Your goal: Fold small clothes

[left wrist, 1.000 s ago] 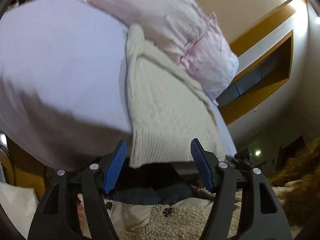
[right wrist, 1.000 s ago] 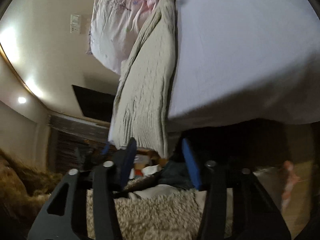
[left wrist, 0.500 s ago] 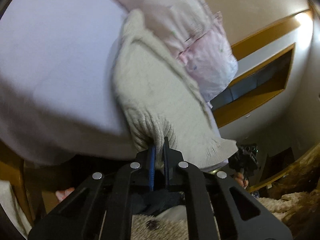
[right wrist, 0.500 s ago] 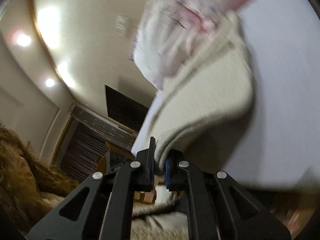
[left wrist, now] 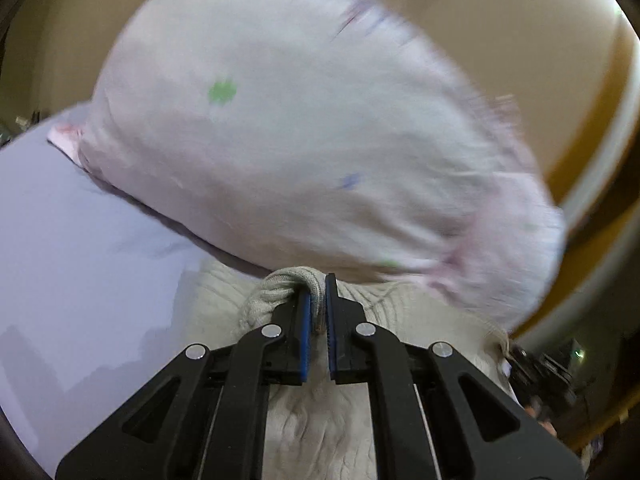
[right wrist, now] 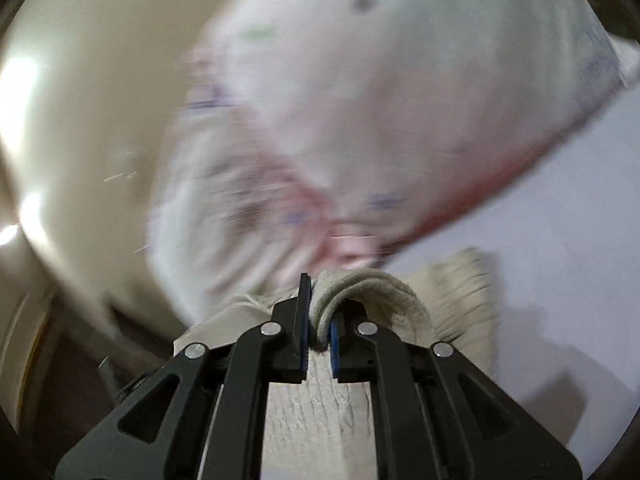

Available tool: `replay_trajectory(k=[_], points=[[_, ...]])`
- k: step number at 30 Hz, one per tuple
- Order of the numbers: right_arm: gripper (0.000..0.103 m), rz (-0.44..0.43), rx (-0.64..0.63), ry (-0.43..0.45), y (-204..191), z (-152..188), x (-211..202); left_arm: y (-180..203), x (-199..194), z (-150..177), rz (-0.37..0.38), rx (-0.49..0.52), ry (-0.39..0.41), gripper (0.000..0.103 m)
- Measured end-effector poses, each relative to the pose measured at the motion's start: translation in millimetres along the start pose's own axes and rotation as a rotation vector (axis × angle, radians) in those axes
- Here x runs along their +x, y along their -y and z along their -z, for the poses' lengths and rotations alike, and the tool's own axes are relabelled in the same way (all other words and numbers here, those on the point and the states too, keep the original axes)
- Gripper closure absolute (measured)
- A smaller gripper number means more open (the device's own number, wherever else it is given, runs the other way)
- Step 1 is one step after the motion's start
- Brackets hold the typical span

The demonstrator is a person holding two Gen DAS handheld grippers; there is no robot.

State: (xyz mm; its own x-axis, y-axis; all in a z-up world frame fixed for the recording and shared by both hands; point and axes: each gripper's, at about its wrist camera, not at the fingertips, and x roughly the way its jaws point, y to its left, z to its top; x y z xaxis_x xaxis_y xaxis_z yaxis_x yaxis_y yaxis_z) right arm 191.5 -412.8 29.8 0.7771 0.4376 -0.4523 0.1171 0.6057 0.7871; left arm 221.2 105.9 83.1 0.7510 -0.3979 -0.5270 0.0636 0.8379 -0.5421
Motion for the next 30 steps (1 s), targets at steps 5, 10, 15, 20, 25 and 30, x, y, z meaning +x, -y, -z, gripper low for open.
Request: replay_trajectory(k=[5, 10, 15, 20, 25, 30], points=[[0.044, 0.132, 0.006, 0.061, 12.7, 1.7, 8.2, -17.8, 33.8, 4.6, 0.014, -0.081, -0.093, 0.096], [0.003, 0.045, -0.129, 0.227, -2.9, 6.0, -38.9, -26.8, -13.6, 1.1, -0.01, -0.07, -0.003, 0.011], [0.003, 0.039, -0.121, 0.181, 10.2, 3.5, -39.1, -45.9, -20.5, 15.4, -0.042, -0.051, -0.124, 0.03], [0.003, 0.027, -0.094, 0.151, 15.6, 3.6, -38.3, -60.9, 3.4, 44.8, -0.064, -0.094, -0.249, 0.045], [0.003, -0.006, -0.083, 0.117, 8.8, 0.6, -30.5, -54.1, 8.1, 59.8, -0.077, -0.083, -0.229, 0.079], [0.003, -0.035, -0.088, 0.108, 9.0, -3.9, -38.0, -23.8, -4.3, 54.6, 0.047, -0.137, -0.204, 0.086]])
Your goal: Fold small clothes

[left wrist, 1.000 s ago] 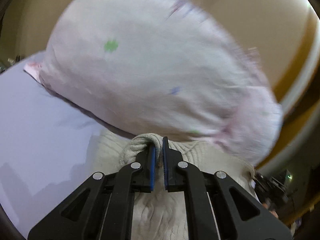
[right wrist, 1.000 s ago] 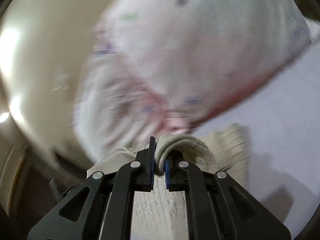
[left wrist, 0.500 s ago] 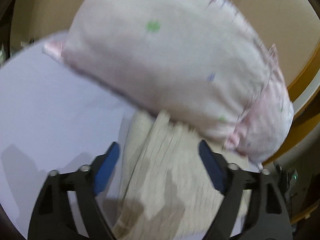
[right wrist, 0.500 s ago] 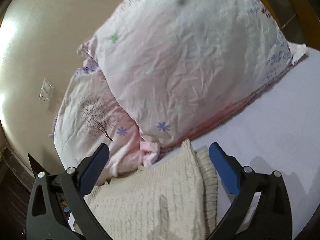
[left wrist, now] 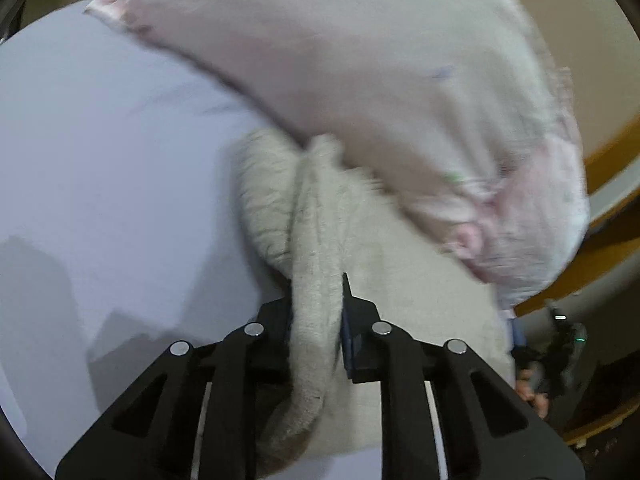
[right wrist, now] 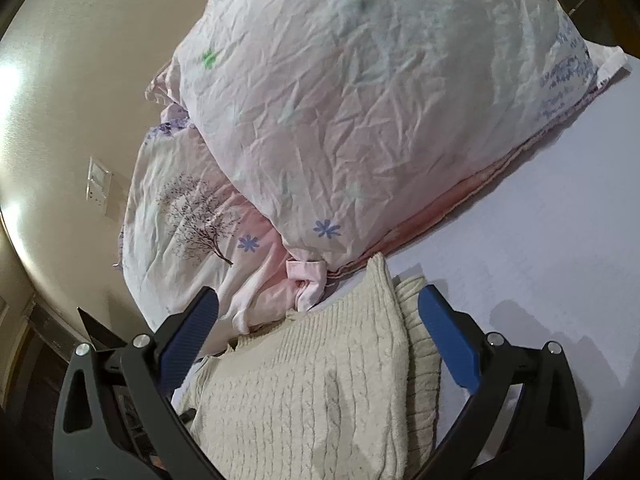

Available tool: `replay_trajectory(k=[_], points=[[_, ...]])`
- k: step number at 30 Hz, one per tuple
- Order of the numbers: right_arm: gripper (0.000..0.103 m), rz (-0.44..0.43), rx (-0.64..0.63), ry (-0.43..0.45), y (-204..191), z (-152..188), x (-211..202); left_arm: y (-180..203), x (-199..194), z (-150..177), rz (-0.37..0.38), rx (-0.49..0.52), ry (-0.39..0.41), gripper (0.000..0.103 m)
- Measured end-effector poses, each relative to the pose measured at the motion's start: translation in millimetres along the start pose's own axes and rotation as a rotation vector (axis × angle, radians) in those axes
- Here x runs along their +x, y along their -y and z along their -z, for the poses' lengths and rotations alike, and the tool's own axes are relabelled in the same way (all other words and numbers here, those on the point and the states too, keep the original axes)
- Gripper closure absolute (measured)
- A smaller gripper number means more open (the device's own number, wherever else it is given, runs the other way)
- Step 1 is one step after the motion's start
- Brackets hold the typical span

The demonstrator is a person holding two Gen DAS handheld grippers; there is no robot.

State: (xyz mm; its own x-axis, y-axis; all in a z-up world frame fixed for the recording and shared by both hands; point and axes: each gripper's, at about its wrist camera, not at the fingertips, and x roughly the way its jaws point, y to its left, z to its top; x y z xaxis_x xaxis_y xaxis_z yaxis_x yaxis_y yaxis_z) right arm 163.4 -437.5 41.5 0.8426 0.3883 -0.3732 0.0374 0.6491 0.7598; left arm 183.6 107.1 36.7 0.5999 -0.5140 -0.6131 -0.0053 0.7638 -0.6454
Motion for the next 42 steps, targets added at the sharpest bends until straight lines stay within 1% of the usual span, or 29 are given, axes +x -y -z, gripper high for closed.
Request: replay_trajectory(k=[1, 4, 6, 7, 8, 9, 10, 12, 13, 15, 16, 17, 18, 19, 21, 22, 24, 26, 28, 30, 33, 34, 35, 36, 37, 38, 39, 41, 42], points=[[0.003, -0.009, 0.001, 0.014, 0.9, -2.9, -4.8, 10.9, -2.0, 0.0, 0.033, 0.007, 0.005, 0.087], [0.003, -0.03, 0.022, 0.051, 5.5, -9.5, -15.6, 87.1, -2.3, 3.2, 0.238, 0.072, 0.023, 0.087], [0.003, -0.016, 0.03, 0.069, 11.3, -15.7, -22.5, 131.0, 16.8, 10.7, 0.396, 0.077, -0.012, 0.087], [0.003, 0.009, 0.027, 0.071, 14.3, -18.7, -24.8, 147.8, 30.0, 16.4, 0.451, 0.07, -0.038, 0.086], [0.003, 0.026, 0.023, 0.071, 16.6, -20.8, -26.2, 173.6, 59.2, 27.6, 0.53, 0.05, -0.103, 0.086], [0.003, 0.048, 0.017, 0.07, 20.0, -24.1, -28.3, 189.7, 83.0, 37.8, 0.578, 0.034, -0.165, 0.081], [0.003, 0.067, 0.018, 0.068, 24.2, -27.6, -30.7, 210.3, 120.3, 53.3, 0.647, 0.002, -0.283, 0.081], [0.003, 0.081, 0.04, 0.061, 34.3, -32.7, -34.9, 228.8, 161.6, 74.2, 0.74, -0.065, -0.444, 0.081], [0.003, 0.076, 0.071, 0.041, 42.3, -36.0, -35.9, 233.6, 170.0, 80.8, 0.748, -0.078, -0.475, 0.081], [0.003, 0.063, 0.114, -0.01, 51.7, -38.8, -32.2, 235.7, 162.7, 80.7, 0.732, -0.02, -0.445, 0.081], [0.003, 0.065, 0.127, -0.057, 54.5, -39.2, -26.7, 233.4, 151.9, 77.0, 0.697, 0.032, -0.401, 0.081], [0.003, 0.067, 0.128, -0.101, 55.0, -37.9, -21.0, 224.2, 135.0, 68.6, 0.611, 0.092, -0.325, 0.078], [0.003, 0.07, 0.122, -0.15, 54.8, -34.9, -14.2, 217.9, 124.6, 64.2, 0.535, 0.129, -0.273, 0.059], [0.003, 0.074, 0.114, -0.197, 52.5, -31.9, -6.4, 206.8, 109.4, 59.0, 0.409, 0.177, -0.203, 0.04], [0.003, 0.065, 0.089, -0.312, 47.1, -21.4, 13.1, 192.7, 96.2, 56.3, 0.256, 0.234, -0.137, 0.037], [0.004, 0.062, 0.081, -0.349, 45.3, -17.1, 19.6, 180.9, 90.4, 58.0, 0.185, 0.266, -0.123, 0.036], [0.008, 0.084, 0.057, -0.408, 41.1, -7.8, 32.5, 165.6, 91.4, 61.9, 0.095, 0.282, -0.13, 0.032], [0.013, 0.121, 0.031, -0.439, 40.2, 0.0, 40.2, 152.5, 93.7, 63.7, 0.045, 0.277, -0.148, 0.03], [0.014, 0.123, 0.003, -0.442, 36.9, 4.0, 42.7, 144.2, 101.4, 68.7, 0.025, 0.269, -0.171, 0.024], [0.022, 0.11, -0.007, -0.458, 35.7, 9.3, 46.9, 140.4, 106.0, 73.2, 0.009, 0.27, -0.191, 0.017], [0.043, 0.099, -0.023, -0.472, 34.2, 16.9, 52.4, 137.2, 120.2, 85.4, 0.0, 0.286, -0.225, 0.014], [0.055, 0.07, 0.0, -0.477, 35.8, 18.7, 54.1, 135.9, 124.8, 89.4, 0.012, 0.282, -0.229, 0.014], [0.062, 0.046, 0.017, -0.48, 36.6, 20.0, 54.8, 141.4, 125.2, 91.3, 0.016, 0.298, -0.205, 0.016], [0.064, 0.031, 0.027, -0.477, 36.8, 20.7, 55.3, 143.0, 127.0, 93.0, 0.037, 0.317, -0.214, 0.03], [0.067, 0.013, 0.033, -0.47, 34.5, 21.2, 55.4, 142.2, 125.1, 93.0, 0.02, 0.323, -0.212, 0.04], [0.07, -0.039, 0.045, -0.465, 32.3, 21.2, 53.9, 139.5, 120.6, 94.2, 0.032, 0.322, -0.21, 0.047], [0.071, -0.096, 0.056, -0.464, 29.2, 21.5, 52.7, 136.6, 114.7, 91.3, 0.053, 0.321, -0.21, 0.058], [0.073, -0.209, 0.042, -0.475, 14.7, 27.4, 57.6, 123.9, 95.8, 83.8, 0.083, 0.32, -0.203, 0.06], [0.073, -0.209, 0.011, -0.481, 7.0, 31.5, 62.0, 120.4, 88.0, 82.0, 0.074, 0.327, -0.183, 0.06]])
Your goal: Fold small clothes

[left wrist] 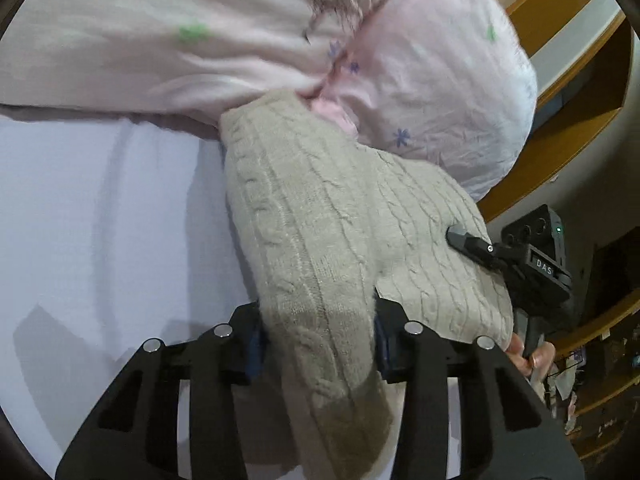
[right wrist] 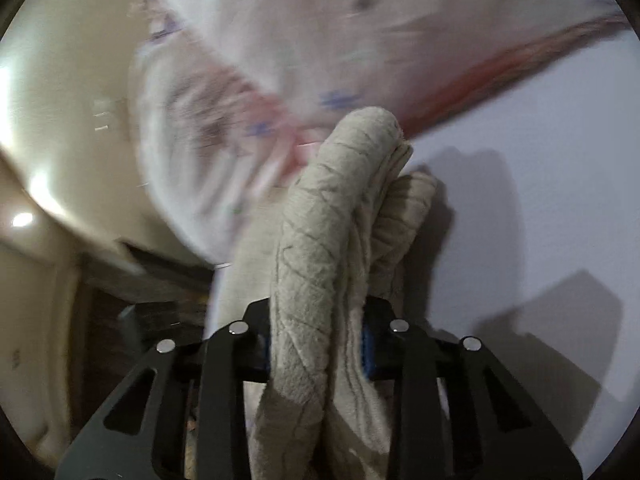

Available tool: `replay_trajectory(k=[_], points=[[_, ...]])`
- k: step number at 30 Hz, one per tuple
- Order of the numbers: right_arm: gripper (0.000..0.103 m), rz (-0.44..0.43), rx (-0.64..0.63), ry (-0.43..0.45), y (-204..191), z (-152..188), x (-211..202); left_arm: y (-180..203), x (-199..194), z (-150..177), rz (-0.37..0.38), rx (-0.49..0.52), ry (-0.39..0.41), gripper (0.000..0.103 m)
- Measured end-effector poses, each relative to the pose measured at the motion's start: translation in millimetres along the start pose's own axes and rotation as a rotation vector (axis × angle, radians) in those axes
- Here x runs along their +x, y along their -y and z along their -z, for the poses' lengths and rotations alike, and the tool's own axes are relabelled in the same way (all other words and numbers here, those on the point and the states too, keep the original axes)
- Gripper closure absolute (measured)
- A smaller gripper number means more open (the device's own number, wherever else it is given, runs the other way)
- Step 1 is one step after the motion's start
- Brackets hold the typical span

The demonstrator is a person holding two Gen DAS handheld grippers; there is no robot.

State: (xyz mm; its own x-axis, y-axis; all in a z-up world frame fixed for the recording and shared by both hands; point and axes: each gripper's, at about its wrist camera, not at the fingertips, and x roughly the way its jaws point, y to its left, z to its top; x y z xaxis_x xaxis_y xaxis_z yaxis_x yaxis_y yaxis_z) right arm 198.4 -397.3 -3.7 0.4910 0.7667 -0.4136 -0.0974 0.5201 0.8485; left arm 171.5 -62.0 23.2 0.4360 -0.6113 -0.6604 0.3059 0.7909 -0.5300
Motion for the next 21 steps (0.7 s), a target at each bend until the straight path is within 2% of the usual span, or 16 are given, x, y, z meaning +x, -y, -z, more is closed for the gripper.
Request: replay_trajectory(k=[1, 3, 6, 7, 8, 9, 10, 11, 12, 14, 16, 18, 19, 21], points=[[0.073, 0.089, -0.061, -0.004, -9.6, 1.7, 9.4, -6.2, -9.9, 1.7, -0.035, 0.014, 0.03, 0.058], [0.069, 0.325, -0.193, 0.024, -27.5, 6.0, 23.9, -18.1, -22.1, 2.8, -0.128, 0.047, 0.062, 0.051], [0.043, 0.69, -0.384, 0.244, -60.1, 18.7, 11.2, -9.9, -40.1, 11.2, -0.258, 0.117, 0.151, 0.036], [0.027, 0.796, -0.42, 0.346, -74.1, 25.5, -2.4, -3.8, -49.2, 16.4, -0.311, 0.156, 0.177, 0.032], [0.025, 0.813, -0.419, 0.397, -82.3, 30.5, -13.2, -1.4, -57.1, 20.4, -0.35, 0.185, 0.191, 0.028], [0.023, 0.768, -0.414, 0.425, -90.9, 37.9, -26.3, 2.5, -66.1, 27.3, -0.399, 0.209, 0.206, 0.019], [0.009, 0.717, -0.415, 0.425, -96.8, 43.7, -32.4, 8.9, -66.2, 29.5, -0.427, 0.218, 0.214, 0.01], [0.002, 0.653, -0.422, 0.413, -102.6, 58.1, -40.7, 9.7, -77.1, 40.2, -0.453, 0.227, 0.225, 0.008], [0.002, 0.624, -0.432, 0.394, -107.1, 74.5, -45.8, 9.0, -84.1, 49.1, -0.462, 0.231, 0.232, 0.004], [0.002, 0.667, -0.453, 0.35, -111.6, 105.5, -45.6, 9.0, -89.5, 66.5, -0.495, 0.218, 0.22, 0.001], [0.002, 0.76, -0.472, 0.304, -110.3, 142.8, -36.4, 8.1, -83.2, 81.8, -0.514, 0.203, 0.177, 0.001], [0.002, 0.788, -0.491, 0.262, -105.8, 167.3, -28.5, 10.7, -73.0, 91.9, -0.51, 0.209, 0.136, 0.001], [0.002, 0.795, -0.512, 0.212, -104.5, 178.5, -17.0, 11.0, -69.0, 96.7, -0.508, 0.216, 0.124, 0.001], [0.002, 0.827, -0.53, 0.166, -103.4, 187.4, -0.8, 11.3, -63.3, 102.1, -0.508, 0.222, 0.107, 0.001]])
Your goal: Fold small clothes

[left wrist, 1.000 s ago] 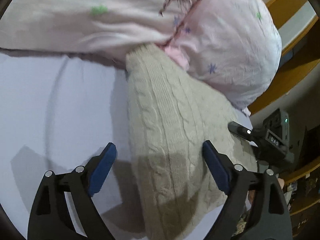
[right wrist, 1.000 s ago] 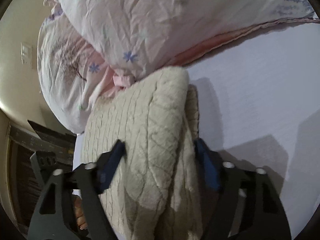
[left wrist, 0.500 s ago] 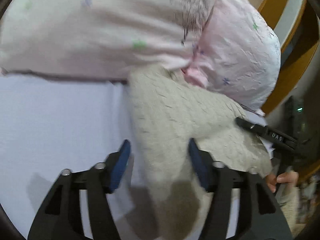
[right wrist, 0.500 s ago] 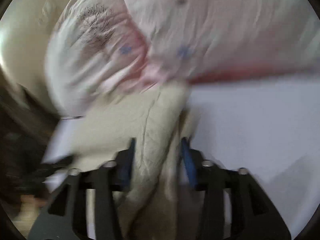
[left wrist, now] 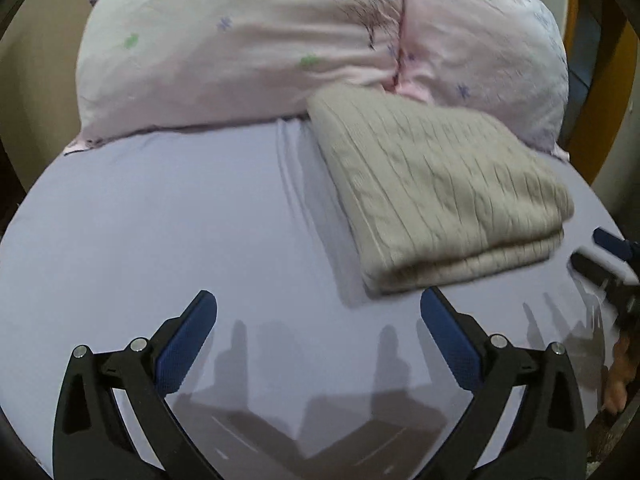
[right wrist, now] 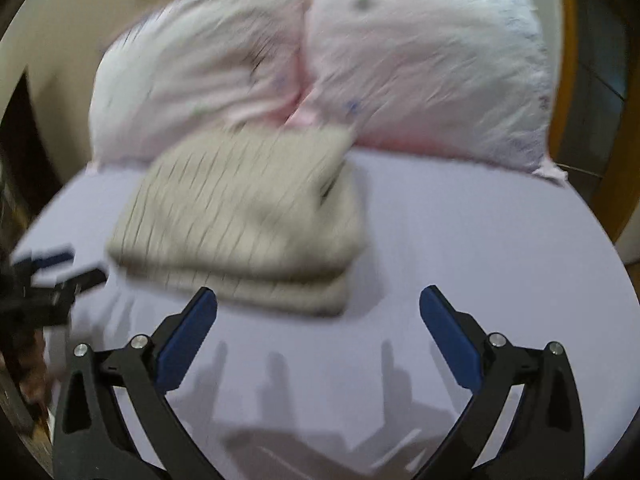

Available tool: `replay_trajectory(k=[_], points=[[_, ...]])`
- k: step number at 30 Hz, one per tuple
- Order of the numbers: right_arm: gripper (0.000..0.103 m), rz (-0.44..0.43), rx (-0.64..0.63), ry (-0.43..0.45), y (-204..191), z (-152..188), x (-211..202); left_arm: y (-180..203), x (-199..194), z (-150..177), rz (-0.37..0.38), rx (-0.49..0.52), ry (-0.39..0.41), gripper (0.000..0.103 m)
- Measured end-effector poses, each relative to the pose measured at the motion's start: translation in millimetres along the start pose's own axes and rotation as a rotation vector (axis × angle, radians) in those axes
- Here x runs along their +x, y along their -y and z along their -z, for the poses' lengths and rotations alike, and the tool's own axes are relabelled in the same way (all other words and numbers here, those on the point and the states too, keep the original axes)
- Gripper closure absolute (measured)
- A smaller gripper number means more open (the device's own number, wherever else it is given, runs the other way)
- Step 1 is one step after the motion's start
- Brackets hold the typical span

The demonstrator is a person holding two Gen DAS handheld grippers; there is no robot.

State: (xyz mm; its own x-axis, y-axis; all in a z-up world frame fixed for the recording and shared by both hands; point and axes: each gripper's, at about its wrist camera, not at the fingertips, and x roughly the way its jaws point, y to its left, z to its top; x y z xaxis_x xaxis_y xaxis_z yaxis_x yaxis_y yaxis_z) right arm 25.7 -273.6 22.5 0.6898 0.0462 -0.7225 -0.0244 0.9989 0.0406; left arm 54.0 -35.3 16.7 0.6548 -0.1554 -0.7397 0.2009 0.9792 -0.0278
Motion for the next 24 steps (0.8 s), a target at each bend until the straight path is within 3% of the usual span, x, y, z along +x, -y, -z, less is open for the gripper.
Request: replay_trajectory(k=[4, 7, 10, 24], points=[[0.002, 0.07, -0.058, -0.085, -23.4, 4.3, 17.2, 6.7, 12.1, 3.0, -0.034, 0.005, -0.035, 0.001], [0.002, 0.073, -0.056, -0.142, -22.8, 2.7, 29.2, 9.6, 18.4, 2.6, -0.083, 0.016, -0.067, 0.001], [0.002, 0.031, 0.005, -0.172, -14.9, 6.4, 34.1, 7.9, 24.5, 0.5, -0.078, 0.001, -0.097, 0.001], [0.002, 0.037, 0.017, -0.173, -13.6, 6.2, 35.1, 8.2, 22.8, 3.0, -0.068, 0.011, -0.094, 0.001]])
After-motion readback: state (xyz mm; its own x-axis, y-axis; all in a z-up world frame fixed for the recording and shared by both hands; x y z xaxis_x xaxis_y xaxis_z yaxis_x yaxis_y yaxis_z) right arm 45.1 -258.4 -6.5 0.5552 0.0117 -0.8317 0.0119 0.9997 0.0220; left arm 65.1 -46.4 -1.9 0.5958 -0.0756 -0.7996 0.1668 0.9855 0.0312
